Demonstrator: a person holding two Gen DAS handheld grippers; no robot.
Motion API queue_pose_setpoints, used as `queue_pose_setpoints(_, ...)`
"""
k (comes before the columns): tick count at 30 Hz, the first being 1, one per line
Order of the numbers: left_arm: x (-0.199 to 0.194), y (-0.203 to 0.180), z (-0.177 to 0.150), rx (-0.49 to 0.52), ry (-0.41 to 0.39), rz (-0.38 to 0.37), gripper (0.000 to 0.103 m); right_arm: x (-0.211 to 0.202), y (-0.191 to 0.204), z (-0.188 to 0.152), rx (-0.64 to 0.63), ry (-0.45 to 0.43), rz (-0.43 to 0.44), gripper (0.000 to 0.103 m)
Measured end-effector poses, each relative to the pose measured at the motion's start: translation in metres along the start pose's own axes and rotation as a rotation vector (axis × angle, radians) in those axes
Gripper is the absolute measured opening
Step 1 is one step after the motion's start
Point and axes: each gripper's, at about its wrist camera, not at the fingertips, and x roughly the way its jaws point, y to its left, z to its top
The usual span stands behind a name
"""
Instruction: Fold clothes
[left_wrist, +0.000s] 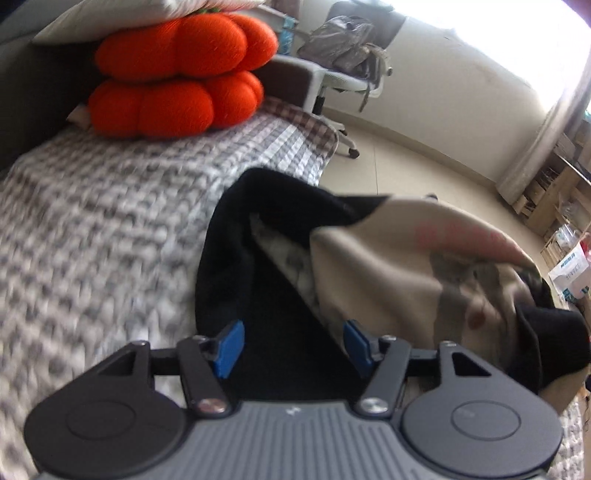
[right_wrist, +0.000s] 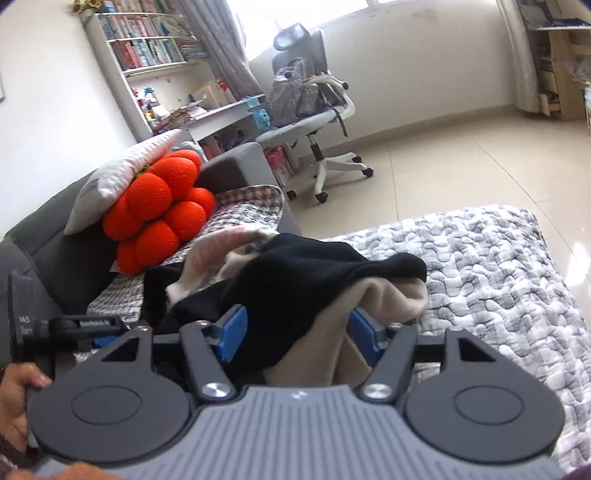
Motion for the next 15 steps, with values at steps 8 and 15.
queue_pose_setpoints(8,-0.007,0.007,-0.024,-0.027,-0.016,0.008,0.063,-0.007,0.025,-0.006,-0.045,-0.016,0.027,0.066)
queue_pose_setpoints(15,-0.004,0.013,-0.024,-0.043,-0.025,-0.016,0.063,0.008,0.054,-0.018,-0.095,0.025,0.089,0.066)
